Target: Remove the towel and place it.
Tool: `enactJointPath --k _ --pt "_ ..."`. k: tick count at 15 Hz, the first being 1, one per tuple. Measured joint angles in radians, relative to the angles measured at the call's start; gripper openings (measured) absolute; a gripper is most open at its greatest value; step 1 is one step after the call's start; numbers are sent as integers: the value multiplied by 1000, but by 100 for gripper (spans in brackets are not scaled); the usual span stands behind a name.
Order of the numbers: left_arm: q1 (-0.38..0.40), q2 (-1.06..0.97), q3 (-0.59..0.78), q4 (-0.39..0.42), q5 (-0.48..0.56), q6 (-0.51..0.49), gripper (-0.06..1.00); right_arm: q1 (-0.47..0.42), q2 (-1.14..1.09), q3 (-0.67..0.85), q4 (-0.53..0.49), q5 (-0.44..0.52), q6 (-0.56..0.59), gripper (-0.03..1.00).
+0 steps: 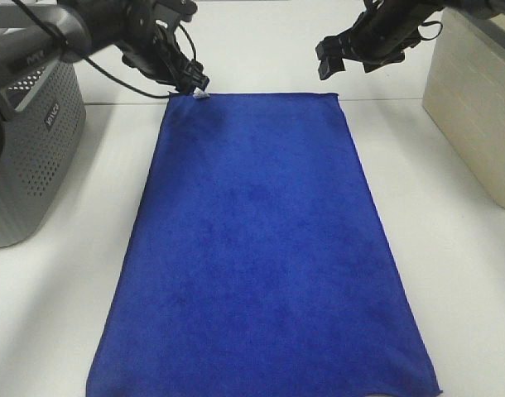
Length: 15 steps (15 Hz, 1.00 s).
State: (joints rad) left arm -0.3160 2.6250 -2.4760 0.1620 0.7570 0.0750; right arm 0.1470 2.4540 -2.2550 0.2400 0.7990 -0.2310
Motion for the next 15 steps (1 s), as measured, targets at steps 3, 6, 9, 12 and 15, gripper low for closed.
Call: enactJointPath --k 3,6,9,12,15 --pt "0 -133 0 -74 357 0 75 0 -112 0 30 294 79 82" --pt "0 -280 0 -126 451 -54 75 0 -244 -1 57 409 146 82" --pt "0 -374 0 -131 453 -108 75 0 -338 -1 61 417 182 82" --pt "29 -376 0 -52 456 -108 75 -21 -378 -1 20 419 191 82" --pt "168 -410 13 -81 459 -108 75 -143 -442 -1 2 419 206 82"
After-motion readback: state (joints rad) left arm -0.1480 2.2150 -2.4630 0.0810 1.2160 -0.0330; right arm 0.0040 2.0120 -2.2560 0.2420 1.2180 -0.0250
